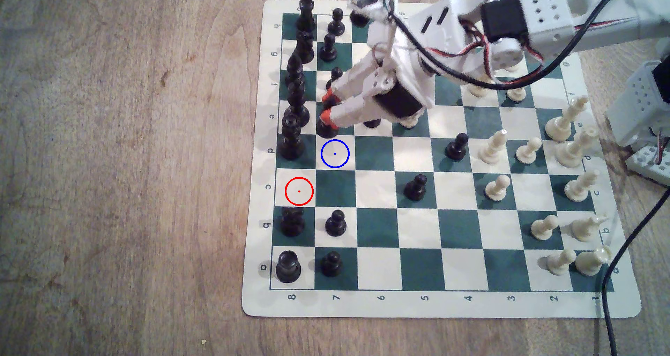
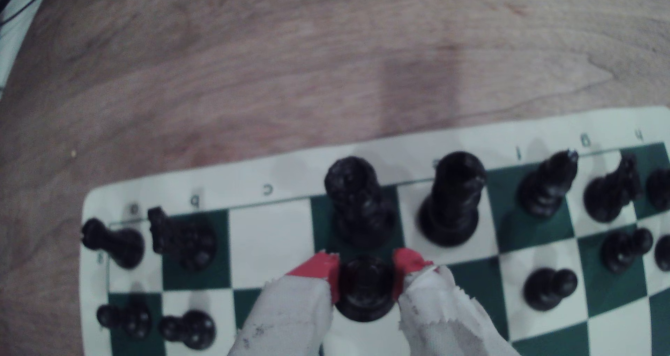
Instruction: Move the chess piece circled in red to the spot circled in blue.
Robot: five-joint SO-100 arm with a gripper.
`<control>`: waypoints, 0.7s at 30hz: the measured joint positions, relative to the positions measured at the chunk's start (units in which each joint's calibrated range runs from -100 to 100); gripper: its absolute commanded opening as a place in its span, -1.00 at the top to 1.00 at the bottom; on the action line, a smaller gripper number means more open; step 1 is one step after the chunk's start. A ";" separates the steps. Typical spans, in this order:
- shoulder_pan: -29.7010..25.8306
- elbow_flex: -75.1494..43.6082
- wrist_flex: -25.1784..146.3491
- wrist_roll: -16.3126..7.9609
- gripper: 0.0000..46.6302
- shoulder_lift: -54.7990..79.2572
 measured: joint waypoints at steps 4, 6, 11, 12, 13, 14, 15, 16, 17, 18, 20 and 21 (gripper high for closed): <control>0.00 0.00 0.00 0.29 0.99 2.26; 0.00 0.00 0.00 0.29 0.99 2.93; -0.52 0.00 0.00 0.29 0.99 3.85; -0.81 0.00 0.00 0.29 0.99 3.94; -0.81 0.00 0.00 0.29 0.99 4.27; -0.88 0.00 0.00 0.29 0.99 4.69; -0.88 0.00 0.00 0.29 0.99 5.19; -0.88 0.00 0.00 0.29 0.99 5.61; -0.81 0.00 0.00 0.29 0.99 6.12; -0.81 0.00 0.00 0.29 0.99 6.37; -0.81 -0.09 0.00 0.34 0.99 6.54; -0.81 -0.09 0.00 0.54 0.99 6.54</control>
